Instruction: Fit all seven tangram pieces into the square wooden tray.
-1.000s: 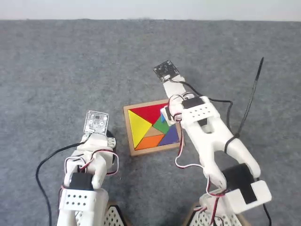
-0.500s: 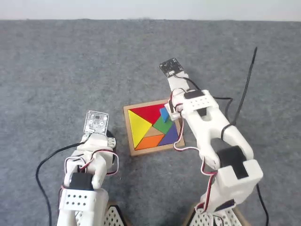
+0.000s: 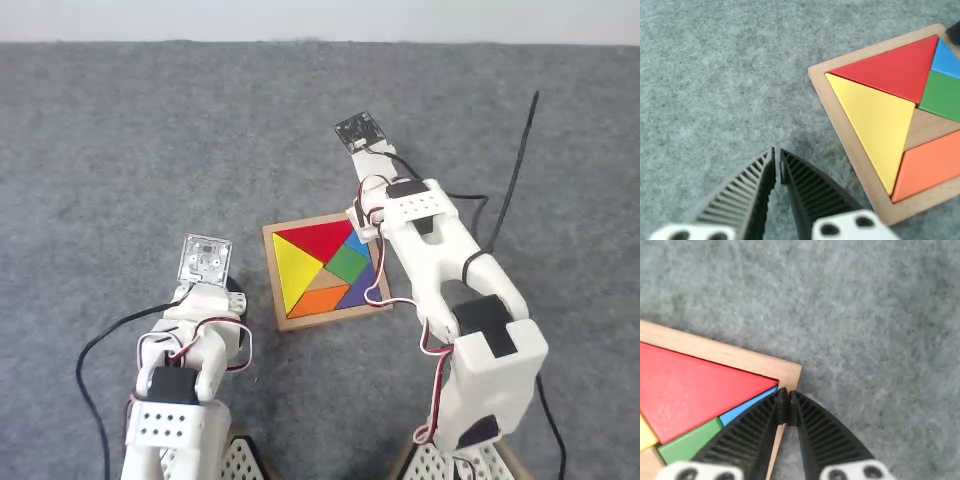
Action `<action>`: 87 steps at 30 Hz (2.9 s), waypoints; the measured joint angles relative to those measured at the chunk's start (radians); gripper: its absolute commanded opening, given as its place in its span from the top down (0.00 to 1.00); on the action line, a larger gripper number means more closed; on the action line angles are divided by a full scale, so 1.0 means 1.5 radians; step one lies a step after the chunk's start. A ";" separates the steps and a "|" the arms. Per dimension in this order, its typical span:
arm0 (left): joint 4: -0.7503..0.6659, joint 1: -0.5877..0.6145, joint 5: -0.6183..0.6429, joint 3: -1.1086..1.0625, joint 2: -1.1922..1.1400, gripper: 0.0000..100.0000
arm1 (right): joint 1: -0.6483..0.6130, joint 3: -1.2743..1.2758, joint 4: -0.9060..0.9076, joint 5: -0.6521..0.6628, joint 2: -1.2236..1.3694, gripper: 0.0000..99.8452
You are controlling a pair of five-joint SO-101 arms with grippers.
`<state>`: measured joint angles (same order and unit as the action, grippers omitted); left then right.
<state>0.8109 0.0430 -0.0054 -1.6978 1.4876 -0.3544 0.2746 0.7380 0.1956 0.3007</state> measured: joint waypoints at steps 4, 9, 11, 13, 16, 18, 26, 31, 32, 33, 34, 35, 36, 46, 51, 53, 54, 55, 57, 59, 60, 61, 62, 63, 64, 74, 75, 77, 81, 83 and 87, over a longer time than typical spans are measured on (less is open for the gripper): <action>0.000 0.000 0.000 0.000 0.000 0.98 | 0.000 0.002 0.010 0.000 -0.031 0.99; 0.000 0.000 0.000 0.000 0.000 0.98 | 0.000 0.104 0.046 0.000 -0.183 0.99; 0.000 0.000 0.000 0.000 0.000 0.98 | 0.007 0.182 0.046 -0.006 -0.273 0.99; 0.000 0.000 0.000 0.000 0.000 0.98 | 0.019 0.269 0.040 -0.016 -0.373 0.99; 0.000 0.000 0.000 0.000 0.000 0.98 | 0.031 0.395 0.040 -0.017 -0.519 0.99; 0.000 0.000 0.000 0.000 0.000 0.98 | 0.051 0.471 0.040 -0.018 -0.611 0.99; 0.000 0.000 0.000 0.000 0.000 0.98 | 0.122 0.711 0.040 0.026 -0.842 0.99; 0.000 0.000 0.000 0.000 0.000 0.98 | 0.152 0.821 0.040 0.066 -0.932 0.99; 0.000 0.000 0.000 0.000 0.000 0.98 | 0.169 0.835 0.040 0.072 -0.951 0.99; 0.000 0.000 0.000 0.000 0.000 0.98 | 0.181 0.847 0.040 0.075 -0.975 0.99; 0.000 0.000 0.000 0.000 0.000 0.98 | 0.188 0.859 0.040 0.077 -0.998 0.99; 0.000 0.000 0.000 0.000 0.000 0.98 | 0.193 0.873 0.040 0.079 -1.024 0.99; 0.000 0.000 0.000 0.000 0.000 0.98 | 0.196 0.884 0.040 0.079 -1.047 0.99; 0.000 0.000 0.000 0.000 0.000 0.98 | 0.203 0.934 0.053 0.084 -1.258 0.99; 0.000 0.000 0.000 0.000 0.000 0.98 | 0.203 0.934 0.101 0.084 -1.316 0.99; 0.000 0.000 0.000 0.000 0.000 0.98 | 0.203 0.934 0.118 0.084 -1.331 0.99; 0.000 0.000 0.000 0.000 0.000 0.98 | 0.203 0.934 0.125 0.084 -1.337 0.99; 0.000 0.000 0.000 0.000 0.000 0.98 | 0.203 0.934 0.130 0.084 -1.344 0.99; 0.000 0.000 0.000 0.000 0.000 0.98 | 0.203 0.933 0.138 0.084 -1.356 0.99; 0.000 0.000 0.000 0.000 0.000 0.98 | 0.203 0.933 0.148 0.084 -1.368 0.99; 0.000 0.000 0.000 0.000 0.000 0.98 | 0.203 0.933 0.154 0.084 -1.375 0.99; 0.000 0.000 0.000 0.000 0.000 0.98 | 0.203 0.933 0.162 0.084 -1.382 0.99; 0.000 0.000 0.000 0.000 0.000 0.98 | 0.203 0.933 0.169 0.084 -1.389 0.99; 0.000 0.000 0.000 0.000 0.000 0.98 | 0.203 0.933 0.175 0.084 -1.393 0.99; 0.000 0.000 0.000 0.000 0.000 0.98 | 0.203 0.933 0.178 0.084 -1.395 0.99; 0.000 0.000 0.000 0.000 0.000 0.98 | 0.203 0.933 0.182 0.084 -1.395 0.99; 0.000 0.000 0.000 0.000 0.000 0.98 | 0.203 0.933 0.182 0.084 -1.395 0.99; 0.000 0.000 0.000 0.000 0.000 0.98 | 0.203 0.933 0.182 0.084 -1.395 0.99; 0.000 0.000 0.000 0.000 0.000 0.98 | 0.203 0.933 0.182 0.084 -1.395 0.99; 0.000 0.000 0.000 0.000 0.000 0.98 | 0.203 0.933 0.182 0.084 -1.395 0.99; 0.000 0.000 0.000 0.000 0.000 0.98 | 0.203 0.933 0.182 0.084 -1.395 0.99</action>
<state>0.8109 0.0430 -0.0054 -1.6978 1.4876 -0.0506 1.6740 1.0111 0.3214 -1.7921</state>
